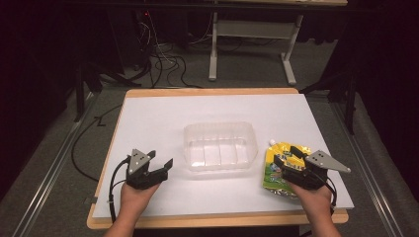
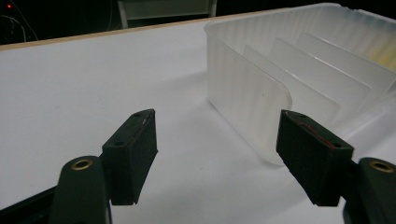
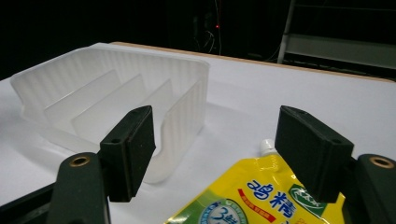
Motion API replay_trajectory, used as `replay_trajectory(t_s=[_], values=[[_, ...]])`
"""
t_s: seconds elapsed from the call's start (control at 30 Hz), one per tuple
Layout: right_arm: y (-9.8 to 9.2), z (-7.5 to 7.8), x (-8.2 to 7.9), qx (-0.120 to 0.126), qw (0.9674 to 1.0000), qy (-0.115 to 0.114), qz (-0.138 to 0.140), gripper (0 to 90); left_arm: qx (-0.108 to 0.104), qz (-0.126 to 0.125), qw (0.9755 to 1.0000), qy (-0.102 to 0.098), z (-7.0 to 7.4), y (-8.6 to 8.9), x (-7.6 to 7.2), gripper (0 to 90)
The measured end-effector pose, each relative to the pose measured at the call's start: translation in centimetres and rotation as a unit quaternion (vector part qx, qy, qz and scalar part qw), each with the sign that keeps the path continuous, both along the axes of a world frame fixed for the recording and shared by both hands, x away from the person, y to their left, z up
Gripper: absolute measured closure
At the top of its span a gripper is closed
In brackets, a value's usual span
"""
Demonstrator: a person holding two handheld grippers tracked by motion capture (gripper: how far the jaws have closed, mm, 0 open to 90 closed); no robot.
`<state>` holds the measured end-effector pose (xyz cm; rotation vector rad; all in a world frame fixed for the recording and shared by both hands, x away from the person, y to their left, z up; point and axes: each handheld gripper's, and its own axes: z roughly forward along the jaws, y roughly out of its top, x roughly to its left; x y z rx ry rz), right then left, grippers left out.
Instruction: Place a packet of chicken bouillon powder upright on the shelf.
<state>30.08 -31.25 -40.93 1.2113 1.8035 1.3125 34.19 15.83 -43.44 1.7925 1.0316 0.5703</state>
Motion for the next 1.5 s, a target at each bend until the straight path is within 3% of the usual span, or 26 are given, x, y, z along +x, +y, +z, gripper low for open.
replay_trajectory(t_s=[0.53, 0.63, 0.73, 0.8, 0.87, 0.9, 0.93, 0.97, 1.07, 1.13, 1.23, 1.3, 1.5], values=[[-1.9, -0.7, -0.4, -0.006, 0.9995, 0.016, -0.027, 28.9, 0.011, -0.023, 0.9997, 0.001, -0.2, -0.8, 0.3, 26.7], [-2.8, -1.2, -1.1, -0.008, 0.9983, 0.034, -0.047, 38.0, 0.008, -0.028, 0.9996, 0.008, -0.4, -1.3, 0.5, 26.7], [-3.8, -1.7, -1.7, -0.013, 0.9972, 0.037, -0.064, 45.5, 0.012, -0.031, 0.9995, 0.004, -0.3, -1.8, 0.8, 26.8], [-5.5, -2.5, -2.5, -0.010, 0.9935, 0.063, -0.094, 57.1, 0.003, -0.026, 0.9997, -0.005, 0.0, -2.1, 1.1, 29.2], [-6.4, -3.2, -2.9, -0.013, 0.9907, 0.085, -0.106, 62.5, -0.006, -0.022, 0.9998, -0.001, 0.2, -2.1, 1.6, 30.2], [-6.4, -3.2, -2.9, -0.013, 0.9907, 0.085, -0.106, 62.5, -0.006, -0.022, 0.9998, -0.001, 0.2, -2.1, 1.6, 30.5], [-6.7, -3.6, -3.1, -0.017, 0.9885, 0.098, -0.114, 65.2, -0.006, -0.019, 0.9998, 0.001, 0.2, -2.1, 1.8, 30.5], [-7.3, -4.4, -3.4, -0.018, 0.9833, 0.128, -0.128, 73.1, -0.006, -0.015, 0.9999, 0.000, 0.2, -2.2, 2.2, 31.1], [-8.0, -5.2, -3.8, -0.032, 0.9761, 0.161, -0.142, 89.5, -0.005, -0.011, 0.9999, -0.006, 0.3, -2.6, 2.8, 31.6], [-8.3, -5.6, -4.1, -0.033, 0.9714, 0.180, -0.151, 90.0, -0.008, -0.011, 0.9999, -0.007, 0.3, -2.7, 3.0, 32.1], [-8.8, -6.2, -4.5, -0.021, 0.9689, 0.197, -0.149, 90.0, -0.008, -0.006, 0.9999, -0.012, 0.4, -3.1, 3.4, 33.2], [-8.8, -6.3, -4.8, -0.018, 0.9689, 0.200, -0.145, 90.0, -0.018, -0.005, 0.9998, -0.009, 0.6, -3.1, 3.6, 32.9], [-8.6, -6.5, -4.9, -0.017, 0.9685, 0.206, -0.139, 90.0, -0.019, -0.009, 0.9998, -0.008, 0.6, -3.1, 3.7, 32.8]])
